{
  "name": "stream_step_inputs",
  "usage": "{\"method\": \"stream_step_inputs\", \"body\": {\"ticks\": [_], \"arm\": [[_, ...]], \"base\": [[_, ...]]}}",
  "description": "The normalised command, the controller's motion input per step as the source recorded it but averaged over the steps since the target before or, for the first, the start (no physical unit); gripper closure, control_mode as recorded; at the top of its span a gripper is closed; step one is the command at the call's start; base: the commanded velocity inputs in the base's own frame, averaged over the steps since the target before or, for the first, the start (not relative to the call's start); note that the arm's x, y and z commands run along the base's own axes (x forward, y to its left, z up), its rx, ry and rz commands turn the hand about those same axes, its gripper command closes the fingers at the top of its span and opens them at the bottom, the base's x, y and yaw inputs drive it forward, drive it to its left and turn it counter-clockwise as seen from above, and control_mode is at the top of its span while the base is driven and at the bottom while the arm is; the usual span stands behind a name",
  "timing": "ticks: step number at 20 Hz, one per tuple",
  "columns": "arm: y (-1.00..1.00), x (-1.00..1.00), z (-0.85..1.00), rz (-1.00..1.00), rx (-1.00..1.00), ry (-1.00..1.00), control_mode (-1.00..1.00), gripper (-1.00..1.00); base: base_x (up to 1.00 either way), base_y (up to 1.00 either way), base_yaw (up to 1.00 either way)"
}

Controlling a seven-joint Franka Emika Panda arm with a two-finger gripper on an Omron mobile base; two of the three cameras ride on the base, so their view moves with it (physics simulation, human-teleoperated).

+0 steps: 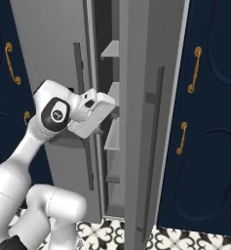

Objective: Take the strawberry from the fridge and place it on top of the pancake, located on the dining counter.

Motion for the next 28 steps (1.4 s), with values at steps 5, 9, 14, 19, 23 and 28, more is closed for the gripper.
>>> {"method": "stream_step_inputs", "body": {"ticks": [5, 9, 14, 19, 23, 28], "arm": [[-0.45, 0.11, -0.22, 0.03, -0.24, 0.00, -1.00, -1.00], [-0.22, 0.05, 0.00, 0.01, -0.22, 0.00, -1.00, -1.00], [-0.24, 0.00, 0.00, 0.02, -0.10, 0.00, -1.00, -1.00], [0.41, 0.00, 0.02, 0.09, -0.05, 0.00, -1.00, -1.00], [0.29, 0.34, 0.02, 0.03, -0.01, 0.05, -1.00, -1.00], [-0.32, 0.47, 0.00, 0.05, 0.00, 0.07, -1.00, -1.00]], "base": [[0.00, 0.00, 0.00], [0.00, 0.00, 0.00], [0.00, 0.00, 0.00], [0.00, 0.00, 0.00], [0.00, 0.00, 0.00], [0.00, 0.00, 0.00]]}}
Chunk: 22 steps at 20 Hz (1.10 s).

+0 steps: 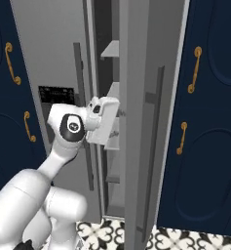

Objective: Take the strawberry from the fridge and place it on top of the pancake, located on the dining counter.

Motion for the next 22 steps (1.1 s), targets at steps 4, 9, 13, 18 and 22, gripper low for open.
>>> {"method": "stream_step_inputs", "body": {"ticks": [4, 9, 13, 18, 22], "arm": [[-0.55, 0.14, 0.00, 0.02, 0.00, 0.02, -1.00, -1.00], [-0.81, -0.01, 0.00, 0.00, 0.00, 0.01, -1.00, -1.00], [-0.99, 0.00, 0.00, 0.00, 0.05, 0.05, -1.00, -1.00], [-0.97, 0.01, 0.01, 0.00, 0.11, 0.04, -1.00, -1.00], [-0.36, -0.06, 0.31, 0.00, 0.15, 0.02, -1.00, -1.00]], "base": [[0.00, 0.00, 0.00], [0.00, 0.00, 0.00], [0.00, 0.00, 0.00], [0.00, 0.00, 0.00], [0.00, 0.00, 0.00]]}}
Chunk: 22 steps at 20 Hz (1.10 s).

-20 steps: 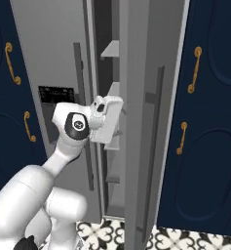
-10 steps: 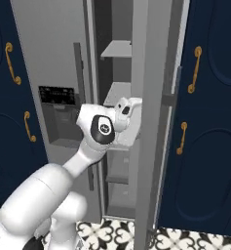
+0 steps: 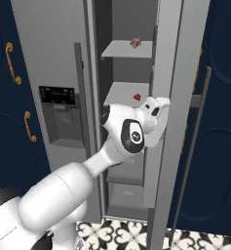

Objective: Take the strawberry from the fridge and place it on top of the pancake, located on the dining counter.

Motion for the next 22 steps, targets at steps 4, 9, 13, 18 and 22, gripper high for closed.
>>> {"method": "stream_step_inputs", "body": {"ticks": [4, 9, 13, 18, 22], "arm": [[0.66, -0.61, 0.27, 0.00, 0.24, 0.00, -1.00, -1.00], [1.00, -0.46, 0.43, 0.00, 0.21, 0.00, -1.00, -1.00], [1.00, -0.67, 0.30, 0.00, 0.52, 0.02, -1.00, -1.00], [1.00, -0.72, 0.02, -0.05, 0.65, 0.00, -1.00, -1.00], [1.00, -0.69, 0.00, -0.06, 0.61, 0.00, -1.00, -1.00]], "base": [[0.00, 0.00, 0.00], [0.00, 0.00, 0.00], [0.00, 0.00, 0.00], [0.00, 0.00, 0.00], [0.00, 0.00, 0.00]]}}
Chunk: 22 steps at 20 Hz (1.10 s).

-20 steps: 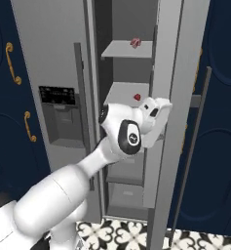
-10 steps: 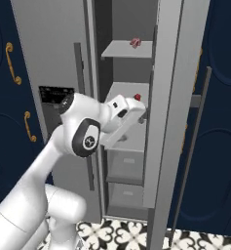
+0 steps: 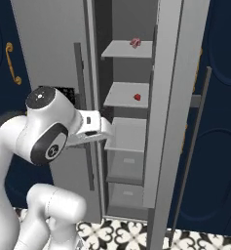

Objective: Take the strawberry from the fridge and place it on top of the pancake, located on the dining counter.

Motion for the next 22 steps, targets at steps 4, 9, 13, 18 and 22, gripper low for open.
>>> {"method": "stream_step_inputs", "body": {"ticks": [4, 9, 13, 18, 22], "arm": [[1.00, -0.42, 0.00, -0.13, 0.51, 0.01, -1.00, -1.00], [0.97, -0.30, -0.01, -0.28, 0.07, 0.03, -1.00, -1.00], [0.07, 0.11, 0.00, -0.24, -0.12, 0.30, -1.00, -1.00], [-0.61, 0.28, -0.11, -0.18, 0.11, 0.28, -1.00, -1.00], [-0.07, 0.09, -0.35, 0.00, 0.20, 0.20, -1.00, -1.00]], "base": [[0.00, 0.00, 0.00], [0.00, 0.00, 0.00], [0.00, 0.00, 0.00], [0.00, 0.00, 0.00], [0.00, 0.00, 0.00]]}}
